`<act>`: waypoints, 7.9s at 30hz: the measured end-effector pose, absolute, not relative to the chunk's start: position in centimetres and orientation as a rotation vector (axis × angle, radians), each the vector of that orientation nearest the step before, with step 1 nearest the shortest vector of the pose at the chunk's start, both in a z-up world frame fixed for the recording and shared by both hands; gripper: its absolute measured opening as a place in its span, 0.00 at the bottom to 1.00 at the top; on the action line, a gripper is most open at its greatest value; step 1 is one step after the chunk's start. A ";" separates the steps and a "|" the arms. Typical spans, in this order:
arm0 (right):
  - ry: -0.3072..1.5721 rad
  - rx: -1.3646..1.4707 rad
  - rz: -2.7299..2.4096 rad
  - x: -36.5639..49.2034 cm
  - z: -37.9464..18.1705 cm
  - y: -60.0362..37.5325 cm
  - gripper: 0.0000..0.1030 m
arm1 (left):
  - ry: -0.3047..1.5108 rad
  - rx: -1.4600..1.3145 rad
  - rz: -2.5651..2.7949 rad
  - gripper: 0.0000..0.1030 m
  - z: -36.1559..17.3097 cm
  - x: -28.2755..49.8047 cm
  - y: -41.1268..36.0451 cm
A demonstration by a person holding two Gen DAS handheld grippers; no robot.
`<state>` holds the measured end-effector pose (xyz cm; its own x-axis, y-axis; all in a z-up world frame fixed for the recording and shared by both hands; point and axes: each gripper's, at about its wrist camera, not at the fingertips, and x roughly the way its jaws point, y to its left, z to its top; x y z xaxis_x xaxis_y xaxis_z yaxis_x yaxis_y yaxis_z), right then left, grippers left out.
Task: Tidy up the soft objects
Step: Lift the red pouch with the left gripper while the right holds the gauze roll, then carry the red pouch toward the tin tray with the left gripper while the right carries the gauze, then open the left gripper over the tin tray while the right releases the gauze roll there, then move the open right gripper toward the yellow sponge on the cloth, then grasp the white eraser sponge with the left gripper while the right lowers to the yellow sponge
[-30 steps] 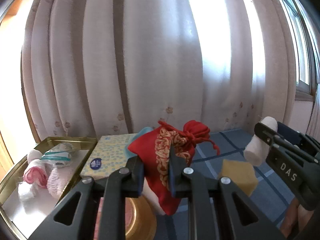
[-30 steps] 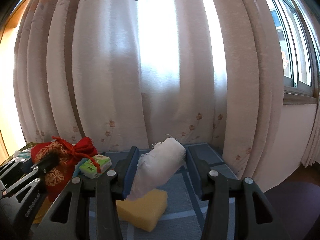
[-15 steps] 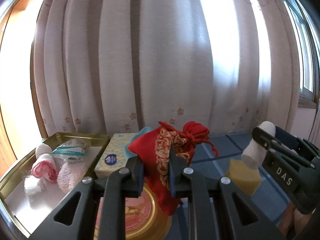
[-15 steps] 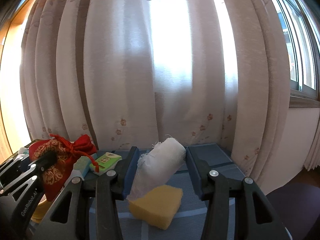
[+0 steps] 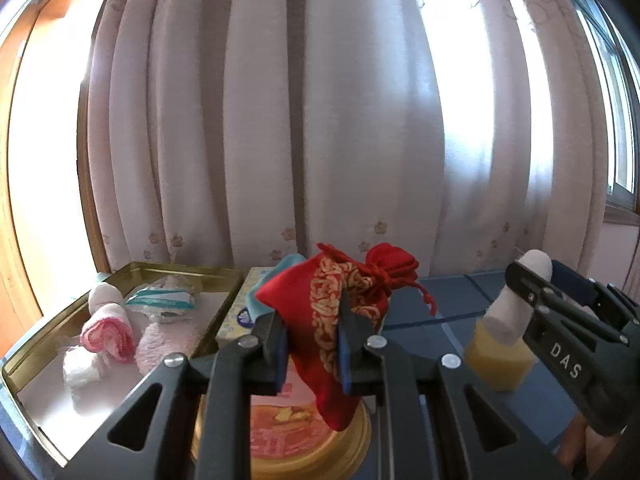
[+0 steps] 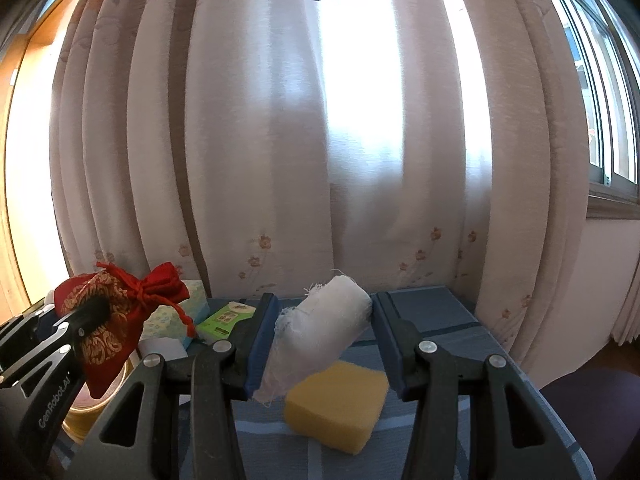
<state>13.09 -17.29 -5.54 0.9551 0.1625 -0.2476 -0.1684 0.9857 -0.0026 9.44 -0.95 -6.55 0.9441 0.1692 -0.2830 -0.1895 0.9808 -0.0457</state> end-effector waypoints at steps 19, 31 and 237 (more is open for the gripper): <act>0.250 -0.031 0.199 12.8 -5.7 -16.0 0.49 | 0.288 -0.114 0.237 0.17 -6.8 8.6 1.5; 0.252 -0.045 0.227 12.6 -5.8 -14.2 0.49 | 0.289 -0.131 0.253 0.17 -6.7 8.2 2.3; 0.427 0.440 0.164 16.8 -8.2 -27.8 0.91 | 0.678 0.094 0.011 0.37 -7.8 16.2 -3.1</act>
<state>16.77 -27.76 -8.15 0.8989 0.2442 -0.3638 -0.0627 0.8935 0.4448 16.21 -3.08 -7.83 0.7786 0.0412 -0.6261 0.0203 0.9957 0.0908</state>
